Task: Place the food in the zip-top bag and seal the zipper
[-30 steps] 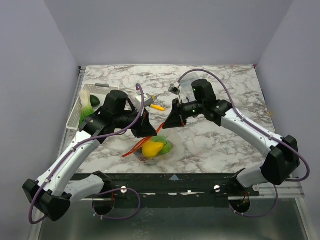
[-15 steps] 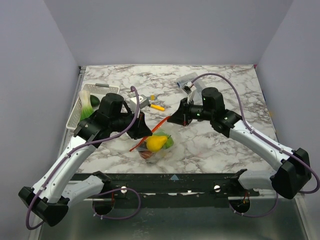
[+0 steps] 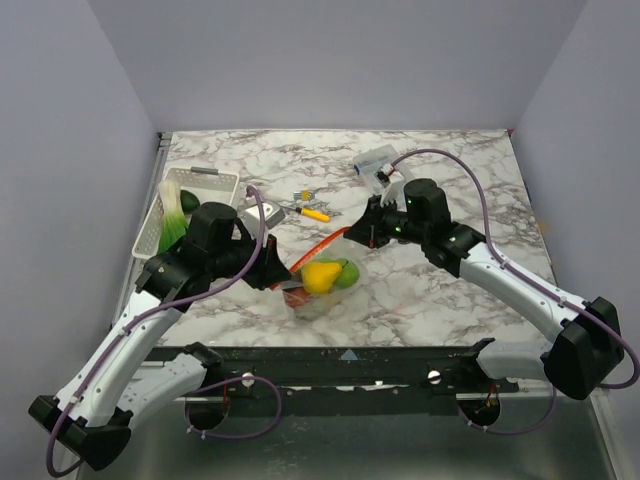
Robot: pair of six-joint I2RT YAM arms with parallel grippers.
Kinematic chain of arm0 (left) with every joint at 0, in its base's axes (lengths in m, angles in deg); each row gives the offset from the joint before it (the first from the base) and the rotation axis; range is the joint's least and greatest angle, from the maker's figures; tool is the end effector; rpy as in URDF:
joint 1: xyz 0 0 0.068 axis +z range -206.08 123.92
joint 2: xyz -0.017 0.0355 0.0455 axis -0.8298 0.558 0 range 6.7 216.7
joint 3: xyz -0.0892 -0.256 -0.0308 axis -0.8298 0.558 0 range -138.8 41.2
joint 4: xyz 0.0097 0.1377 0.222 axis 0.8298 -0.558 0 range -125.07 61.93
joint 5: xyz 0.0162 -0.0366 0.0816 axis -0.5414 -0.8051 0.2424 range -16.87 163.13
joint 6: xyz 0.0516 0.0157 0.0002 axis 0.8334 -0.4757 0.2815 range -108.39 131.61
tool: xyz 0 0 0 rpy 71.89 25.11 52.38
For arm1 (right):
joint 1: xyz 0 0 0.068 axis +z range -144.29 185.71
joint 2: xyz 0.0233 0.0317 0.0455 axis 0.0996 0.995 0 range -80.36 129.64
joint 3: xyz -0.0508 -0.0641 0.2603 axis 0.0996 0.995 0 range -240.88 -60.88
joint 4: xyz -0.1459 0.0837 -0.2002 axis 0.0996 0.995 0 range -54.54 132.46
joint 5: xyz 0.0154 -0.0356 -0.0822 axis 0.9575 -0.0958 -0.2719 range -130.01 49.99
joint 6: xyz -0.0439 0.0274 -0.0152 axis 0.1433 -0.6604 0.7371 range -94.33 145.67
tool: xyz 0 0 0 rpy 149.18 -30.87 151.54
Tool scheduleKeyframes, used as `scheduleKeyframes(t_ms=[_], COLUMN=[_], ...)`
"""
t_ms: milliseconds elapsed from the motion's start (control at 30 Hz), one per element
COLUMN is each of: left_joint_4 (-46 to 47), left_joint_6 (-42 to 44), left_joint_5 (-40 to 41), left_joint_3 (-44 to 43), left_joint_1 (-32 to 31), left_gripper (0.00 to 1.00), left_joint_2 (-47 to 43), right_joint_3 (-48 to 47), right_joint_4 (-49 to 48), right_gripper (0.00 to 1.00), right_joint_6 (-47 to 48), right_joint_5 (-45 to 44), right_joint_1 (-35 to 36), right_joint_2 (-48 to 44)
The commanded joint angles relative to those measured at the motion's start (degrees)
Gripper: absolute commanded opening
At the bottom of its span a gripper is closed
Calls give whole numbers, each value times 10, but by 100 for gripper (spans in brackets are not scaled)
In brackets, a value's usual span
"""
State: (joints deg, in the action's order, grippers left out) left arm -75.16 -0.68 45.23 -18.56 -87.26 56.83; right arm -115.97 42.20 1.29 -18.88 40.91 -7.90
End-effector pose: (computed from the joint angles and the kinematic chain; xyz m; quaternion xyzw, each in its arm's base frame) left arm 0.1333 -0.1001 0.3521 0.2480 0.8409 -0.3599 0.3190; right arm 0.2297 0.1776 0.3056 -0.1770 0.8119 0.3991 0.3876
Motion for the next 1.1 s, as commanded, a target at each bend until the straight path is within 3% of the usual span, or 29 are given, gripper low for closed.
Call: scheduleKeyframes(t_ms=[0, 467, 500, 633, 700, 833, 1067], left_joint_4=[-50, -73, -73, -74, -74, -63, -49], left_joint_6=[-18, -33, -34, -45, -50, -51, -48], left_joint_5=[34, 107, 116, 173, 209, 259, 246], left_joint_3=[12, 21, 17, -19, -42, -67, -65], left_joint_1=[5, 11, 12, 13, 13, 13, 13], left_gripper=[0, 0, 5, 51, 65, 75, 79], left_joint_2=[-29, -53, -51, -45, -48, -66, -94], right_joint_3=[8, 12, 11, 1, -5, 7, 27], right_joint_4=[19, 27, 27, 56, 85, 116, 170], right_gripper=[0, 0, 0, 0, 0, 0, 0], right_joint_6=[3, 0, -1, -15, -24, -51, -119], right_joint_5=[-87, -89, -88, -125, -161, -248, -385], right_joint_1=[-20, -24, -24, -25, -24, -26, -48], right_joint_2=[-4, 4, 3, 5, 10, 11, 29])
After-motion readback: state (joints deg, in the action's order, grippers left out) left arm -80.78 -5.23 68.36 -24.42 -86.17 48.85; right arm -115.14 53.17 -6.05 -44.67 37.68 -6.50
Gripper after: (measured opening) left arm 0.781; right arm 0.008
